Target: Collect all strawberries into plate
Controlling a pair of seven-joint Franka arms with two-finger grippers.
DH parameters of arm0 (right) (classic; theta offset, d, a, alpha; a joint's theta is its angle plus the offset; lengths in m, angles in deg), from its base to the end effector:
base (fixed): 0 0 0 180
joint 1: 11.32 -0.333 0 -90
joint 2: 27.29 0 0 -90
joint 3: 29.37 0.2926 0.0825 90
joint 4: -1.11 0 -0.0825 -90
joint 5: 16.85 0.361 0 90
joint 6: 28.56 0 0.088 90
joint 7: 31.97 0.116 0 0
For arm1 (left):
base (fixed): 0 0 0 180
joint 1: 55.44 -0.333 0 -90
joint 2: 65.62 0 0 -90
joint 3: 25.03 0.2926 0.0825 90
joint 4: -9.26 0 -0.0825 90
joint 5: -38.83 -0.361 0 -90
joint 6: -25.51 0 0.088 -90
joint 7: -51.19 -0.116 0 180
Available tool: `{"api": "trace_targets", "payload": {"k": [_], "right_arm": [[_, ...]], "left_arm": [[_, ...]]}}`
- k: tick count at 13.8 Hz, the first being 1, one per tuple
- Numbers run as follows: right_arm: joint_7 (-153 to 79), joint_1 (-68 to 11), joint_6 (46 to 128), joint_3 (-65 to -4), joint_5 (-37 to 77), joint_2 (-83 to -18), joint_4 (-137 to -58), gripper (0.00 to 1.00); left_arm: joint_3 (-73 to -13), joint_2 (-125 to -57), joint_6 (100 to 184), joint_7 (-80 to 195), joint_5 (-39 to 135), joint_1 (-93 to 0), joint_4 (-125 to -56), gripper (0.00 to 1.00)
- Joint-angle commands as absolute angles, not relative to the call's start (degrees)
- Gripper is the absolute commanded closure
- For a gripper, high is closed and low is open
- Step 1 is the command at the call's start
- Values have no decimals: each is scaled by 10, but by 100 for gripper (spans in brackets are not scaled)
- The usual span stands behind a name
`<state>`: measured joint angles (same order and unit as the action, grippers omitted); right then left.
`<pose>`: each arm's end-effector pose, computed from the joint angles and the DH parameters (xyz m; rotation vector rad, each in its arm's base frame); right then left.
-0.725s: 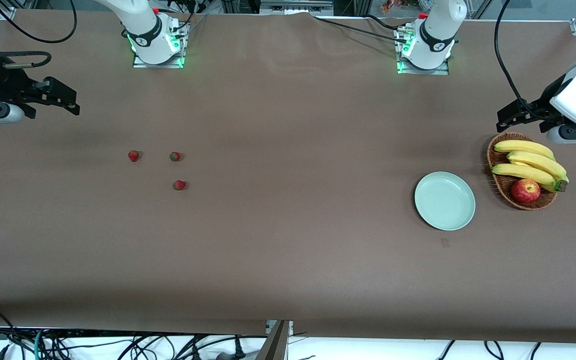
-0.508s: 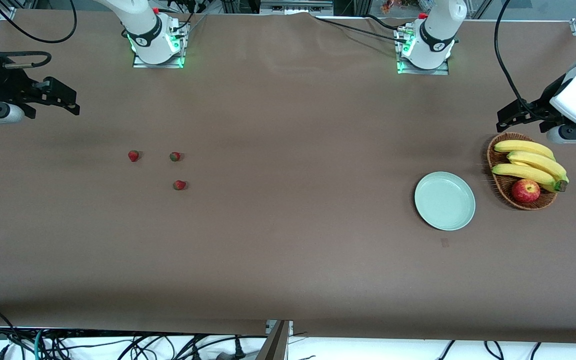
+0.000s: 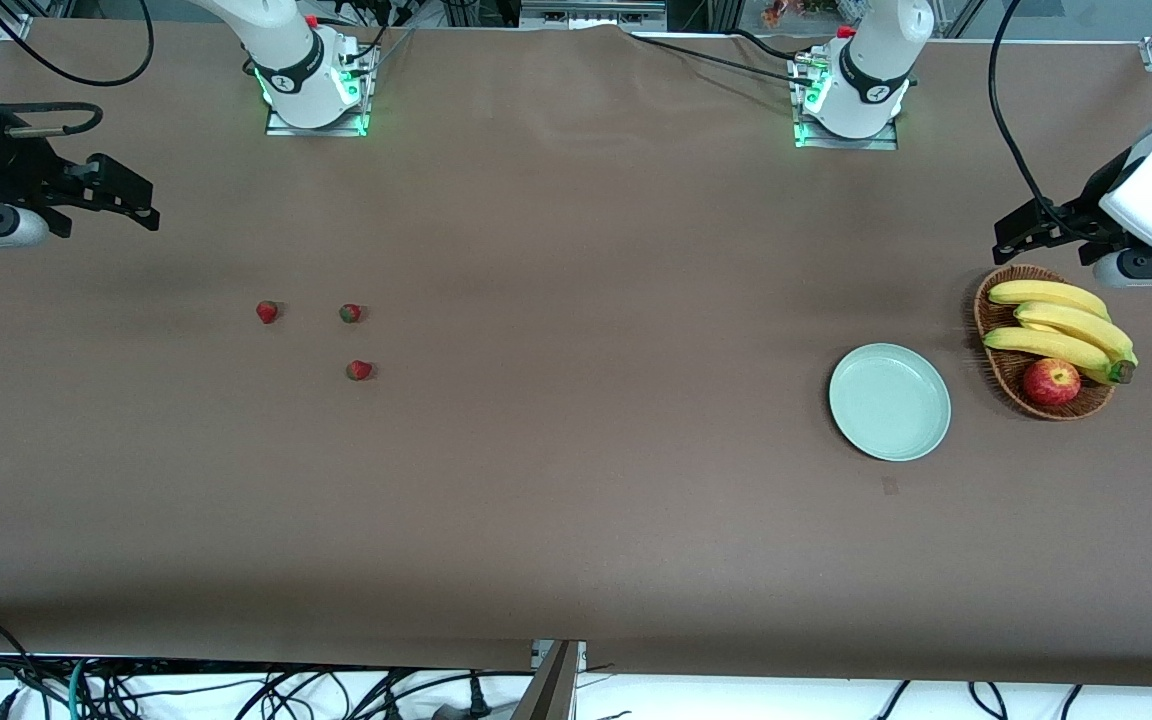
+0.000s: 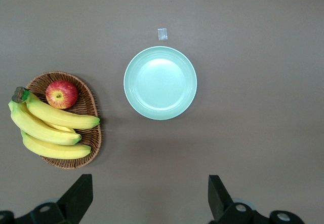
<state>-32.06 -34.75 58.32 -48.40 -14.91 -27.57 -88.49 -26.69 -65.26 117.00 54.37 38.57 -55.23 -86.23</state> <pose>0.5246 0.0449 0.5882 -3.1078 -0.1233 0.0829 0.5278 -0.0168 0.5547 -3.1323 -0.0354 0.0991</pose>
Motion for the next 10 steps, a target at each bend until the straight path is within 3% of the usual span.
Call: {"api": "trace_targets", "payload": {"k": [1,10], "right_arm": [[-321,-344,581,-478,-155,-274,-881,0],[-313,-345,578,-477,-154,-274,-886,0]], "left_arm": [[-269,-642,1163,547,384,-553,-865,0],[-270,-642,1163,547,384,-553,-865,0]]}}
